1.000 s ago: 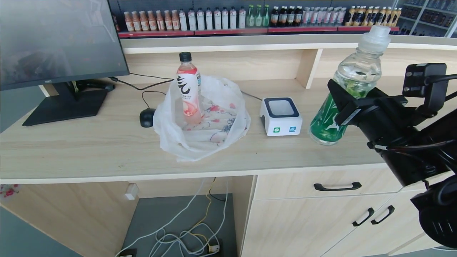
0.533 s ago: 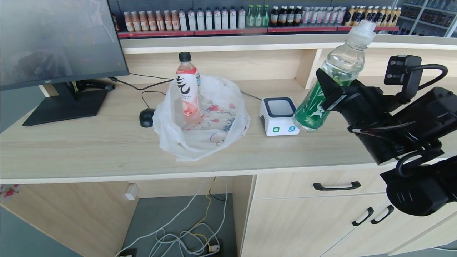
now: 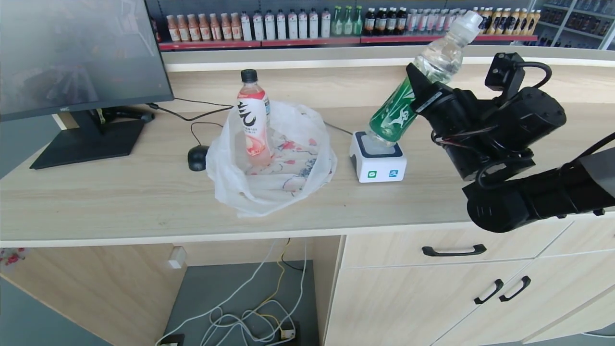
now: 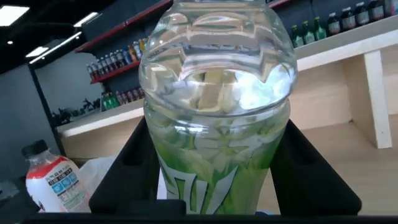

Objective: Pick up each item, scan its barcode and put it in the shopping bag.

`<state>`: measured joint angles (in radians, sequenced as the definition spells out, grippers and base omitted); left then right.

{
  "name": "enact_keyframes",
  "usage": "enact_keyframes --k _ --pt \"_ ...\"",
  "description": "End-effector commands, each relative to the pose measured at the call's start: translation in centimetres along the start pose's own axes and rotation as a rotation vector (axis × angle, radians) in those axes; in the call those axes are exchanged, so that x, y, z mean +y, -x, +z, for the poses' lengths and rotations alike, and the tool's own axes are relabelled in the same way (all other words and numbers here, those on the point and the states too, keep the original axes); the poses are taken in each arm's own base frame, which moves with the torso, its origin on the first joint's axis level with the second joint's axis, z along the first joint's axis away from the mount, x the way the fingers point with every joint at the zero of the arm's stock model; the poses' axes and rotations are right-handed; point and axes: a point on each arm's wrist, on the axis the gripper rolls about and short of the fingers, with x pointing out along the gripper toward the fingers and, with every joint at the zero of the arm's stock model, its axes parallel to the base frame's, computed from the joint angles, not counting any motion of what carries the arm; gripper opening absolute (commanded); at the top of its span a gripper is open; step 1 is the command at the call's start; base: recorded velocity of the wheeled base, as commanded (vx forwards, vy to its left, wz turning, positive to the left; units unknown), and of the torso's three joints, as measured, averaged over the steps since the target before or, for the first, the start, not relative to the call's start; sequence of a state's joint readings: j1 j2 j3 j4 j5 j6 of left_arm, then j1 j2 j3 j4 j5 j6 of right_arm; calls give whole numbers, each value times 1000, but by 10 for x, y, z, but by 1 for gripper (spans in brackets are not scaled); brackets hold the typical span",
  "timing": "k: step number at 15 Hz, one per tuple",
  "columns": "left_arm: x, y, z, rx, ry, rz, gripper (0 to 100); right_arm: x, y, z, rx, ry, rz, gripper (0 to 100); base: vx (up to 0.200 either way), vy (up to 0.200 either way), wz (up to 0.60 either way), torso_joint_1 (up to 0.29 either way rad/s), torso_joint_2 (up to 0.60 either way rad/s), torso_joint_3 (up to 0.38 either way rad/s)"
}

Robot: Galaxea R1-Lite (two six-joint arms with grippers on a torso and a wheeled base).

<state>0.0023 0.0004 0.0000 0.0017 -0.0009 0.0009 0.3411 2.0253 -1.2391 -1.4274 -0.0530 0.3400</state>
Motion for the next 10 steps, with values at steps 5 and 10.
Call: enact_keyframes --k 5,10 --pt "0 0 0 -1 -1 0 100 18 -22 -18 10 -270 26 0 0 0 0 0 0 0" --pt "0 0 0 -1 -1 0 100 17 -18 -36 -15 -496 -106 0 0 0 0 0 0 0"
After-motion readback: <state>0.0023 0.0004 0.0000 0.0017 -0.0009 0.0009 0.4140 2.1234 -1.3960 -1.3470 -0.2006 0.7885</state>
